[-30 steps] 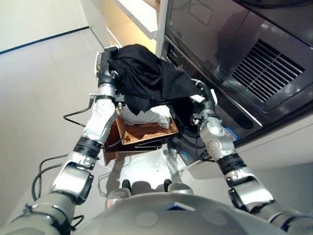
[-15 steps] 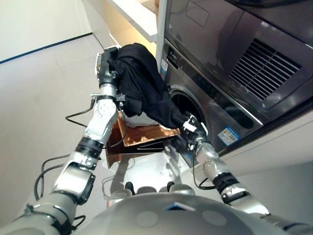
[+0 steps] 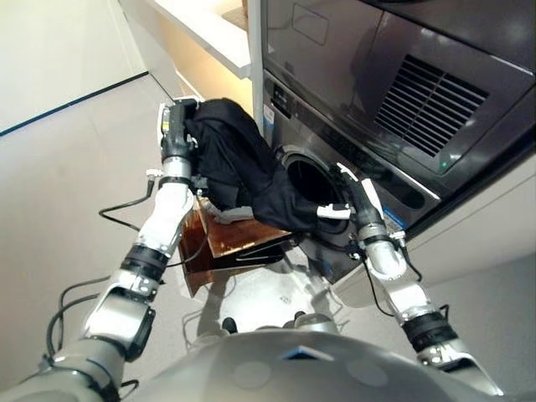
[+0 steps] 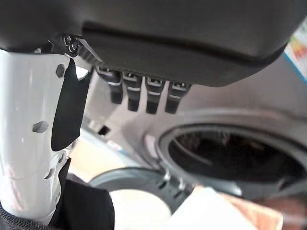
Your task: Pick up the clothes and place them into the washing machine
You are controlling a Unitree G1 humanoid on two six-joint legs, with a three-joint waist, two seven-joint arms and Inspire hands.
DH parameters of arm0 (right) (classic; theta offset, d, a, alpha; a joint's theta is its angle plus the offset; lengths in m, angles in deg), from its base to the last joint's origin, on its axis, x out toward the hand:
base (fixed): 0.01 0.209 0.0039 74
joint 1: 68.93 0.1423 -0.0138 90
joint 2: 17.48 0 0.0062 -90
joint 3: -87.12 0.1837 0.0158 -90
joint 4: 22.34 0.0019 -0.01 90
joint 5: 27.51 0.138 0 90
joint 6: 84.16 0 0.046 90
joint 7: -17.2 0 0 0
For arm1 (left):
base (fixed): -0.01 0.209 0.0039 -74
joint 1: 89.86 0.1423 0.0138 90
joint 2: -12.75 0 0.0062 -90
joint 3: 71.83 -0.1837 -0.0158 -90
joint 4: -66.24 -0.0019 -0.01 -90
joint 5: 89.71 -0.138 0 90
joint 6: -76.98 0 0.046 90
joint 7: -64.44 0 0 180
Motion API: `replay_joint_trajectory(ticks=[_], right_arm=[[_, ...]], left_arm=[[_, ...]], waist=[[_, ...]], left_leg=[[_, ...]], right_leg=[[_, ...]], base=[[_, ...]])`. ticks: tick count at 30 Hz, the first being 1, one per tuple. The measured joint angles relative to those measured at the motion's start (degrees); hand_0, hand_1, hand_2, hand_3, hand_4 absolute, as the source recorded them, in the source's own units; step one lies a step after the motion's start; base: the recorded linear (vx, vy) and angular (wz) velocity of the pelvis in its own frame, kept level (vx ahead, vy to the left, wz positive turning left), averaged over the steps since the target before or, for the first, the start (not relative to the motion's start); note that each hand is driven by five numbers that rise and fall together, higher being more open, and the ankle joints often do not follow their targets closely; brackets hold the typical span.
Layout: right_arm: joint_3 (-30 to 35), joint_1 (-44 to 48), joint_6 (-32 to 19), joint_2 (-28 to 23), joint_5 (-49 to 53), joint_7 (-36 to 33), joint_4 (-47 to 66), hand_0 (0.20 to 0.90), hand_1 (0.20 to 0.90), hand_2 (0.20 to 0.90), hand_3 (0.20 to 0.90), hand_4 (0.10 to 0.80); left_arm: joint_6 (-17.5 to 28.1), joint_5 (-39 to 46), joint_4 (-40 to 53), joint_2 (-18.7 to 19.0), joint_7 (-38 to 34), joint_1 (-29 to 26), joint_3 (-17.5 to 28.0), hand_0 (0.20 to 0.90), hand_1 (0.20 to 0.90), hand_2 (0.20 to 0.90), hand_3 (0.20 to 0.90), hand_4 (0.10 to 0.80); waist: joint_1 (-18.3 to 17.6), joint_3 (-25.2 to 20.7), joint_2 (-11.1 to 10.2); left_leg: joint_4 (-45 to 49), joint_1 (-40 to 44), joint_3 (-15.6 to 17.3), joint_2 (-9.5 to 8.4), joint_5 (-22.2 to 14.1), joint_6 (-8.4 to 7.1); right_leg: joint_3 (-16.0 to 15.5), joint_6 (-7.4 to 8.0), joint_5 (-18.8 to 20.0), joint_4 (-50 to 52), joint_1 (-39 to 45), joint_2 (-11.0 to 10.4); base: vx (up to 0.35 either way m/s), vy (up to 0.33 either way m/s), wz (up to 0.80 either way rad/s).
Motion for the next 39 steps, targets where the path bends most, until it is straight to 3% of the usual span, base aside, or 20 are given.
replay_joint_trajectory(ticks=[10, 18, 31, 39], right_arm=[[-1.71, -0.03, -0.03, -0.15, -0.26, 0.22, 2.43, 0.900, 0.900, 0.900, 0.900, 0.800], [-6.10, 1.17, 0.04, 0.14, -0.06, 0.26, 2.42, 0.900, 0.900, 0.900, 0.900, 0.800], [-12.02, 11.62, 0.57, 3.14, 0.15, -1.72, 0.07, 0.900, 0.900, 0.900, 0.900, 0.800], [-14.60, 17.72, 2.63, 4.96, 0.24, -3.90, -5.79, 0.900, 0.900, 0.900, 0.900, 0.800]], left_arm=[[0.00, 1.10, 0.03, -0.23, 0.99, 0.98, -0.04, 0.200, 0.200, 0.200, 0.200, 0.300], [0.04, 5.79, 1.05, -3.00, 3.30, 1.04, -1.07, 0.200, 0.200, 0.200, 0.200, 0.300], [0.00, 18.55, 8.40, -7.91, 4.51, 1.05, -8.96, 0.200, 0.200, 0.200, 0.200, 0.300], [-1.18, 27.01, 13.04, -7.34, 5.38, 1.00, -14.93, 0.200, 0.200, 0.200, 0.200, 0.300]], waist=[[0.43, -0.02, 0.03], [0.74, -0.02, 0.03], [2.15, -0.02, 0.18], [3.45, 0.60, 1.68]], left_leg=[[0.02, -0.12, -0.08, -0.03, -0.14, -0.14], [0.04, -0.19, -0.41, -0.07, 0.01, 0.12], [0.29, -0.66, -1.68, -0.15, 0.06, 0.03], [0.31, -0.89, -1.99, -0.19, 0.17, 0.03]], right_leg=[[-0.10, -0.01, -0.20, 0.00, -0.01, -0.01], [-0.22, -0.06, -0.24, 0.00, 0.08, 0.06], [-1.18, -0.14, -0.67, 0.00, 0.17, 0.15], [-1.83, -0.21, -0.74, 0.00, 0.22, 0.14]], base=[[0.003, 0.000, 0.00], [0.006, 0.001, 0.01], [0.003, -0.006, 0.04], [0.010, -0.006, 0.03]])
